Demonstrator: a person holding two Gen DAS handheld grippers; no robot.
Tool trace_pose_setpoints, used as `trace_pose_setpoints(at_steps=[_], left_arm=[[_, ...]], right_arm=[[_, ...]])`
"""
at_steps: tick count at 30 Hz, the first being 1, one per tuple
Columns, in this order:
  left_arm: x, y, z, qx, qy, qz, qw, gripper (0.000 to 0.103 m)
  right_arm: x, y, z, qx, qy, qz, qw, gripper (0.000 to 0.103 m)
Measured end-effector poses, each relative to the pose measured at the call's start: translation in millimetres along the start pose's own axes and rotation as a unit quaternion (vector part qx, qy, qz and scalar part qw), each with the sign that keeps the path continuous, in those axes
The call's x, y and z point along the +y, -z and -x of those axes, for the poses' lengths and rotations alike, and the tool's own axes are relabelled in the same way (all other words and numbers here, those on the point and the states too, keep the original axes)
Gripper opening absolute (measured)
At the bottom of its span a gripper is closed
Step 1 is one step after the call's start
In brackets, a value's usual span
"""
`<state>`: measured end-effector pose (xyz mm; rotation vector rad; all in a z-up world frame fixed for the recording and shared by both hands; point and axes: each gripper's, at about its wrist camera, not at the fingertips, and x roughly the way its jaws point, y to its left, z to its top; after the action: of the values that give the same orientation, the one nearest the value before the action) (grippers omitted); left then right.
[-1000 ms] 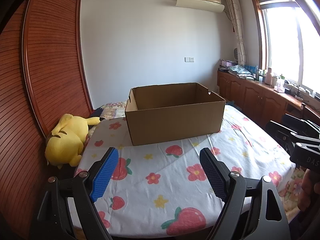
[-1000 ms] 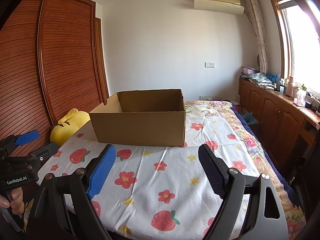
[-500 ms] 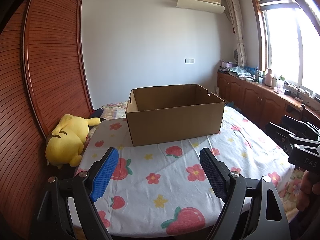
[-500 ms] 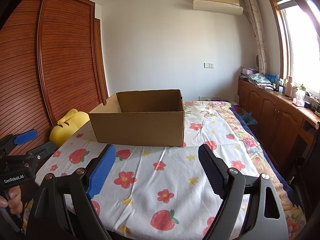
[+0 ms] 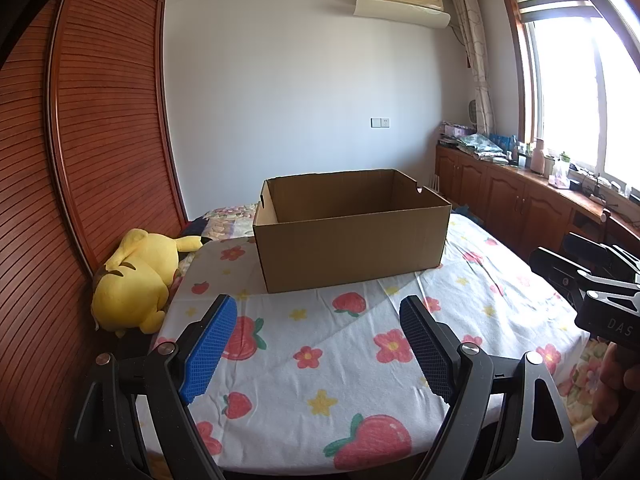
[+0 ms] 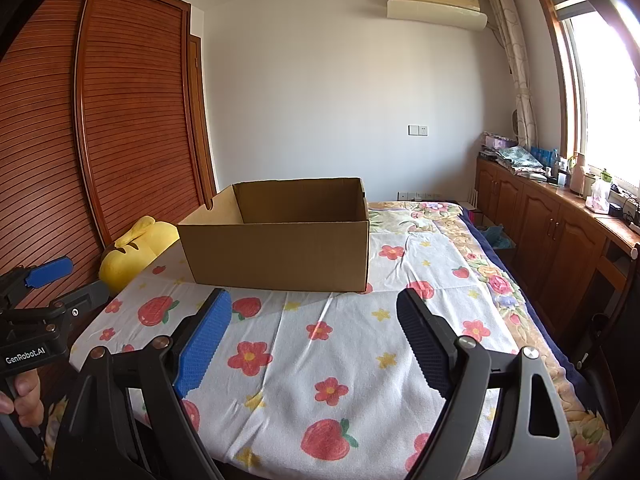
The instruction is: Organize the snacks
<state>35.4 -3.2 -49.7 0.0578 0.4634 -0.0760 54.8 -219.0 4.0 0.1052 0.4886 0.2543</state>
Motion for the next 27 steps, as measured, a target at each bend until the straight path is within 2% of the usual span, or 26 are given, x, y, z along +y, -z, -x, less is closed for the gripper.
trace_pose_setpoints(at_steps=[27], left_arm=[[0.0, 0.5, -0.2, -0.004, 0.000, -0.004, 1.0000, 0.086]], right_arm=[[0.1, -0.8, 0.5, -0.001, 0.001, -0.001, 1.000, 0.085]])
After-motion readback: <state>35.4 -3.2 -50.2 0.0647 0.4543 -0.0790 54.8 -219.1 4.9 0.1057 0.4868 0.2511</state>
